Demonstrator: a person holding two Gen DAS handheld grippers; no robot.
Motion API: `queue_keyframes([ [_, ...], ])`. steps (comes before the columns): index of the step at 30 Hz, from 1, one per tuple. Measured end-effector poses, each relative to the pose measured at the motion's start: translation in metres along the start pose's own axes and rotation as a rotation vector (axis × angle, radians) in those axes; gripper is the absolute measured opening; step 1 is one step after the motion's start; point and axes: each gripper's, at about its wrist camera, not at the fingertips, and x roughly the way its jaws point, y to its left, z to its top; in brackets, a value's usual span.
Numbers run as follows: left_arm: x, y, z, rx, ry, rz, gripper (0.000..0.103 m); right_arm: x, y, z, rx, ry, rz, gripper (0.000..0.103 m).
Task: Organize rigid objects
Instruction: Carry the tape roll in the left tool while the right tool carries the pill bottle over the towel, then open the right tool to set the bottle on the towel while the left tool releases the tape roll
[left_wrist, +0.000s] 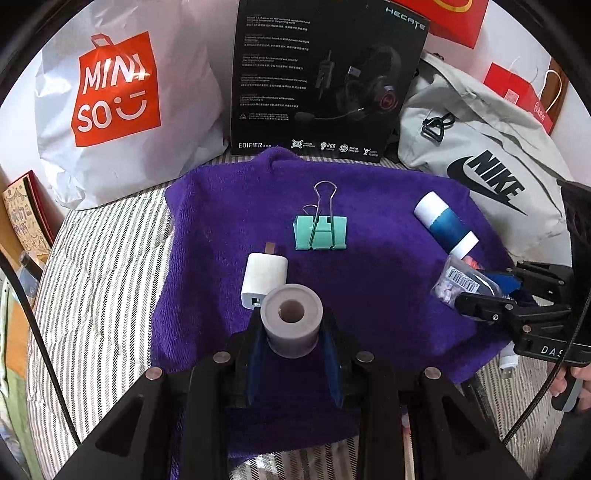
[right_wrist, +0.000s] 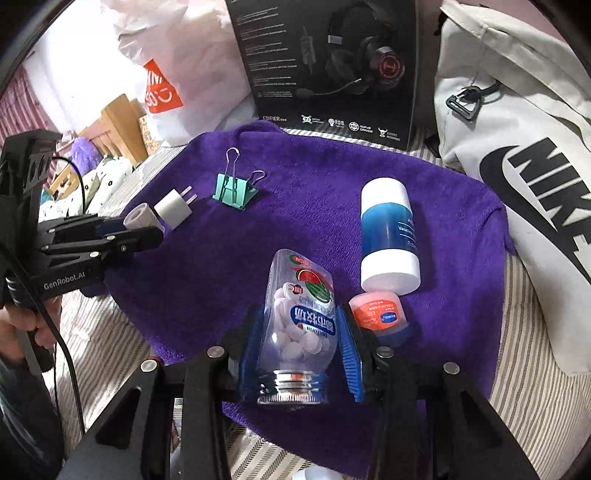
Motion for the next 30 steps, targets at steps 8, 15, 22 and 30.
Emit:
queue_keyframes([
  [8,0.013,-0.003,-0.002,0.022,0.026,0.021,0.028,0.004,-0.002,-0.002,-0.012,0.006,0.009,0.04],
  [15,0.021,-0.016,-0.004,0.076,0.03,0.069,0.028,0.004,-0.002,-0.003,-0.017,0.001,0.016,0.04],
  [22,0.018,-0.019,-0.008,0.094,0.025,0.081,0.029,0.007,0.0,-0.005,-0.032,0.02,0.01,0.041],
  [30,0.013,-0.018,-0.015,0.078,0.045,0.129,0.056,0.0,-0.003,-0.011,0.01,0.047,0.033,0.052],
])
